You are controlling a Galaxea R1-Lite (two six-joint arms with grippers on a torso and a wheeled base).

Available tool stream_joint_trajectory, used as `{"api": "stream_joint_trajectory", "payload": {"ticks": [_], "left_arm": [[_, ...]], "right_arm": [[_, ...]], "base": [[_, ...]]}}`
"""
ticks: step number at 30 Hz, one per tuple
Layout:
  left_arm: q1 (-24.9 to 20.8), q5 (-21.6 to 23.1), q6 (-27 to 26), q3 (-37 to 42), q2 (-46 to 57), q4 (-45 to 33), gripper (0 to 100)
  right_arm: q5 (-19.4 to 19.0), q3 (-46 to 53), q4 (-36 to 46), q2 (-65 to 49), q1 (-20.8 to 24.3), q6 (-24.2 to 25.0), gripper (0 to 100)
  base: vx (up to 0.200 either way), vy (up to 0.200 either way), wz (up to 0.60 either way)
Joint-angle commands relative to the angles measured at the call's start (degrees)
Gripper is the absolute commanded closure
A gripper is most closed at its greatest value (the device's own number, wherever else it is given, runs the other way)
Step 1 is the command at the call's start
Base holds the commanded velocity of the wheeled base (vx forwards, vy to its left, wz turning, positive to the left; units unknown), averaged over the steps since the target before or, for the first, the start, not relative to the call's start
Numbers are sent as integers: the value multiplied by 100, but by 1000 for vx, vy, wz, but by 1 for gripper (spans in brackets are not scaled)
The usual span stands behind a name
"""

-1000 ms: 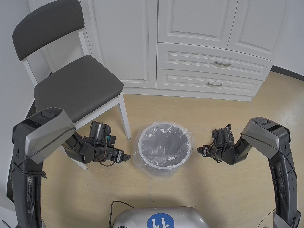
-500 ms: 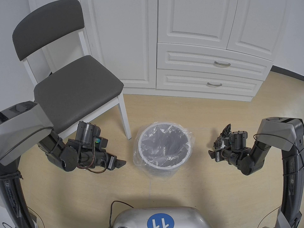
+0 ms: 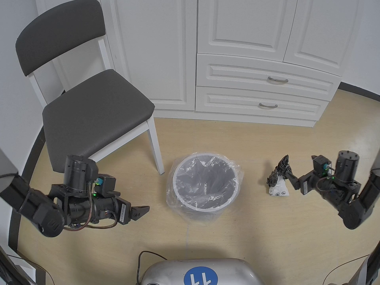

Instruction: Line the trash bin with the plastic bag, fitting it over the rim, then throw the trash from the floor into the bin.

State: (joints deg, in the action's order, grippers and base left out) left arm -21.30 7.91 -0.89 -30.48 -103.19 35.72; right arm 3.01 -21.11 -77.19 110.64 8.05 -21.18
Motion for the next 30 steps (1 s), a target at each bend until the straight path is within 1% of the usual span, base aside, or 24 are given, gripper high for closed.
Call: {"api": "stream_joint_trajectory", "payload": {"ticks": [1,6,8,11,13,14,17,22,26,29,30], "left_arm": [[-375,158,133,1167,1855,128,0],[-366,246,168,1474,2436,128,0],[-349,220,256,1527,2567,128,0],[-349,211,581,1606,2840,207,0],[-349,211,581,1606,2840,207,0],[-358,202,818,1738,3077,383,0],[-349,202,836,1914,3288,638,0],[-340,184,792,1703,3156,770,0],[-349,35,722,1422,2857,805,0],[-340,-369,651,1325,2778,919,0],[-340,-598,572,1281,2778,955,0]], "right_arm": [[-169,1145,-297,-2258,-233,-897,0],[-169,1039,-305,-2512,-488,-888,0],[-169,986,-314,-2565,-488,-880,0],[-160,881,-323,-2618,-479,-853,0],[-160,881,-323,-2618,-479,-853,0],[-160,802,-367,-2635,-471,-836,0],[-160,793,-367,-2820,-418,-757,0],[-178,714,-349,-3022,-400,-502,0],[-178,503,-305,-2873,-383,-97,0],[-152,371,-288,-2583,-383,395,0],[-143,151,-270,-2389,-444,579,0]], "base": [[0,0,0],[0,0,0],[0,0,0],[0,0,0],[0,0,0],[0,0,0],[0,0,0],[0,0,0],[0,0,0],[0,0,0],[0,0,0]]}}
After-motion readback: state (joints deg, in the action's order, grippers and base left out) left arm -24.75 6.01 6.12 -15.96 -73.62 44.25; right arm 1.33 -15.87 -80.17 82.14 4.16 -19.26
